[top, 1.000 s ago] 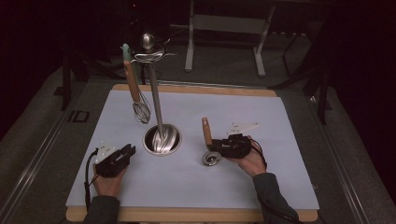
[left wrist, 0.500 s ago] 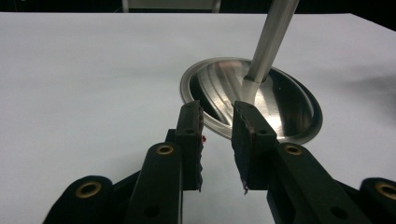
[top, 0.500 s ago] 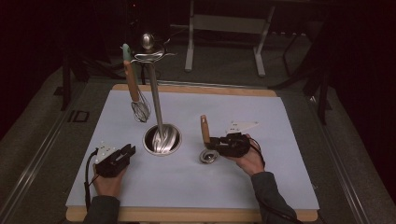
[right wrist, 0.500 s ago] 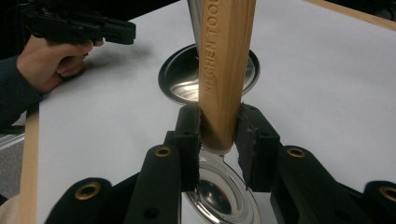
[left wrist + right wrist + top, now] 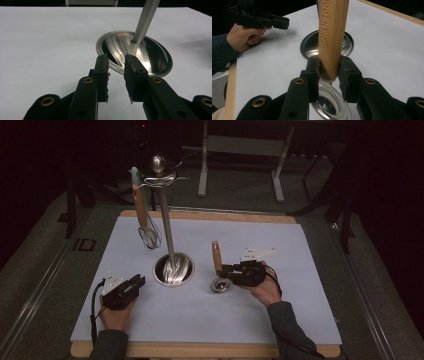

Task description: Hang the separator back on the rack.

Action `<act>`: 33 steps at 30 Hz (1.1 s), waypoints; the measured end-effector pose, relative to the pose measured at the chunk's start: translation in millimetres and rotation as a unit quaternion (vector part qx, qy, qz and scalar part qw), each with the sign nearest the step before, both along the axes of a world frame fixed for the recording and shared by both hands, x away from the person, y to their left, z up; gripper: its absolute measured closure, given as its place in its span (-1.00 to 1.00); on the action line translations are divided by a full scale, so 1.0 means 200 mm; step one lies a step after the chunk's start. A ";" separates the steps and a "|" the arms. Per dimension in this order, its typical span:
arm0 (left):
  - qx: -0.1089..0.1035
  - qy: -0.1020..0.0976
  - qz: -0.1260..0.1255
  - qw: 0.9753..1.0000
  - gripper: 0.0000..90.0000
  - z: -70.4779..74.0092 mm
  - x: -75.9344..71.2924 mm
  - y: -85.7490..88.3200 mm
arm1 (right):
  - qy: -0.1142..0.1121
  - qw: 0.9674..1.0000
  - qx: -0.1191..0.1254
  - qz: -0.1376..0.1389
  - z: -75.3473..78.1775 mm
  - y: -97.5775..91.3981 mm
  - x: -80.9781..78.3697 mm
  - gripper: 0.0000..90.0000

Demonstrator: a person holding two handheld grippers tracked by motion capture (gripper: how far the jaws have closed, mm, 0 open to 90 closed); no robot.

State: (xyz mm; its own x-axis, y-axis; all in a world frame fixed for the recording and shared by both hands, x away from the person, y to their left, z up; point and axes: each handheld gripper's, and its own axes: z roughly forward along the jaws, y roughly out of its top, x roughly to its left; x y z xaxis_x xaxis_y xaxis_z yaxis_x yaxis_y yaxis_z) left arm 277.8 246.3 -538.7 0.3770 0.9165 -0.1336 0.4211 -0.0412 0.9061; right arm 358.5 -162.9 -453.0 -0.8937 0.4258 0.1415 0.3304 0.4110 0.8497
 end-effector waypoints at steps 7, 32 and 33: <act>0.001 0.000 0.000 1.000 0.63 0.00 0.00 0.00 | -0.006 1.000 0.006 0.008 0.03 0.02 0.01 0.58; 0.002 0.000 -0.001 1.000 0.63 0.00 0.00 0.00 | -0.032 0.998 0.035 0.034 0.23 0.11 0.01 0.58; 0.002 0.000 -0.001 1.000 0.63 0.00 0.00 0.00 | -0.033 0.998 0.036 0.035 0.24 0.11 0.01 0.58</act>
